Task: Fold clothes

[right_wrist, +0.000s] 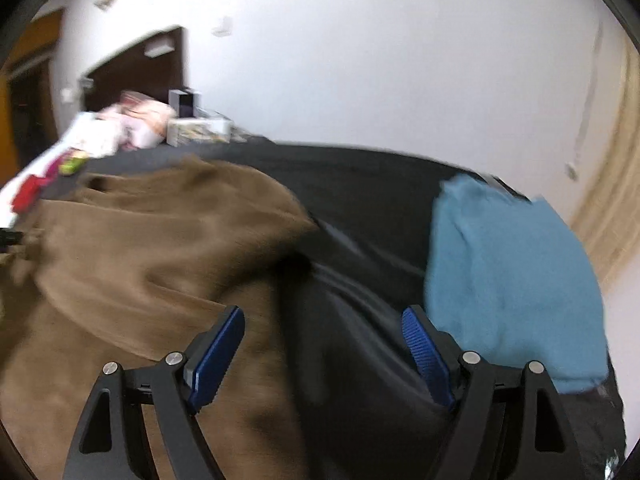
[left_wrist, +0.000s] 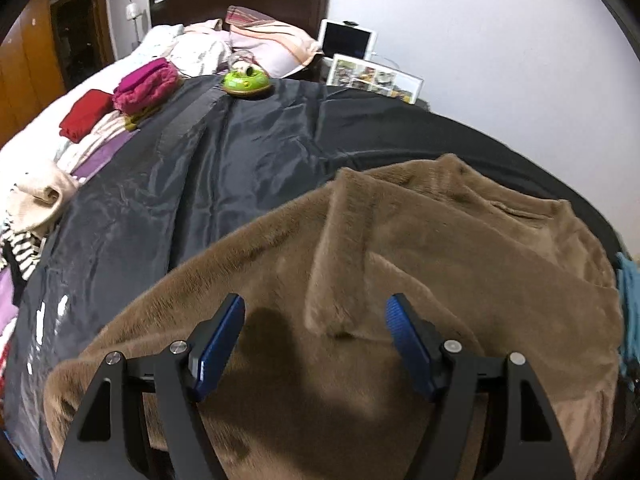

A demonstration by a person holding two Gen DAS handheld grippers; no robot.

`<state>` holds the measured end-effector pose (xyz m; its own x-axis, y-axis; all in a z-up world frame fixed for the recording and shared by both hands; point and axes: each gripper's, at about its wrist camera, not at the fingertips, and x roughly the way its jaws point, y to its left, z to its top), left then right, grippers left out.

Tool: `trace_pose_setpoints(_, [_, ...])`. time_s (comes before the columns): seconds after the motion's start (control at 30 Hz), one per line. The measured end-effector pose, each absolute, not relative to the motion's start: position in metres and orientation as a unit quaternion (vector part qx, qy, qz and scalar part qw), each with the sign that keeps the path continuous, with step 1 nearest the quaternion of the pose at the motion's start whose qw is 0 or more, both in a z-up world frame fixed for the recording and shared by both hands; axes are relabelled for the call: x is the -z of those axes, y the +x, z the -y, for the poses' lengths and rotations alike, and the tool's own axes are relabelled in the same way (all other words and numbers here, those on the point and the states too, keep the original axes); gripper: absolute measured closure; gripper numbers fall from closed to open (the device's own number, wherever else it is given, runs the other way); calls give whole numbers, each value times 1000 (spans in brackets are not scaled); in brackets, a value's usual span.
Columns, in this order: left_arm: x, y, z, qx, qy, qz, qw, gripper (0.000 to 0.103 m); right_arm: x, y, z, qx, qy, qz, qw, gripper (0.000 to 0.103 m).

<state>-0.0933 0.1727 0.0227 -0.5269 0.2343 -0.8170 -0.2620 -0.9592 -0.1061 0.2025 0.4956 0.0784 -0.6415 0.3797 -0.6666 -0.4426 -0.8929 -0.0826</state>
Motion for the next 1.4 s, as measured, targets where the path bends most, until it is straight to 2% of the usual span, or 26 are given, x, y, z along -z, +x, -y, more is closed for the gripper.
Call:
trace_pose_setpoints(0.17, [-32,-60,-163,-874,-456,0,171,25,-79,167,-441,-923,-364,-30,122,19])
trace_pose_setpoints(0.27, [-35,-39,-139,-876,-452,12,166,24,-64,149,-413,-924,-372,-6,94,19])
trace_pose_setpoints(0.47, [-38,-2,-62,-887,-449,38,104,24,-34,137,-386,-916,-393,30,71,19])
trace_pose_setpoints(0.7, [-35,38,27,-896,-442,52,6,24,-34,142,-398,-917,-393,-1,74,19])
trace_pose_setpoints(0.9, [-10,71,83,-886,-457,68,-49,24,-35,143,-399,-918,-390,-7,71,19])
trace_pose_setpoints(1.13, [20,88,89,-880,-469,74,-26,24,-35,147,-405,-919,-386,-21,76,19])
trace_pose_setpoints(1.4, [20,103,77,-892,-447,69,-6,24,-33,147,-411,-916,-391,-36,80,19])
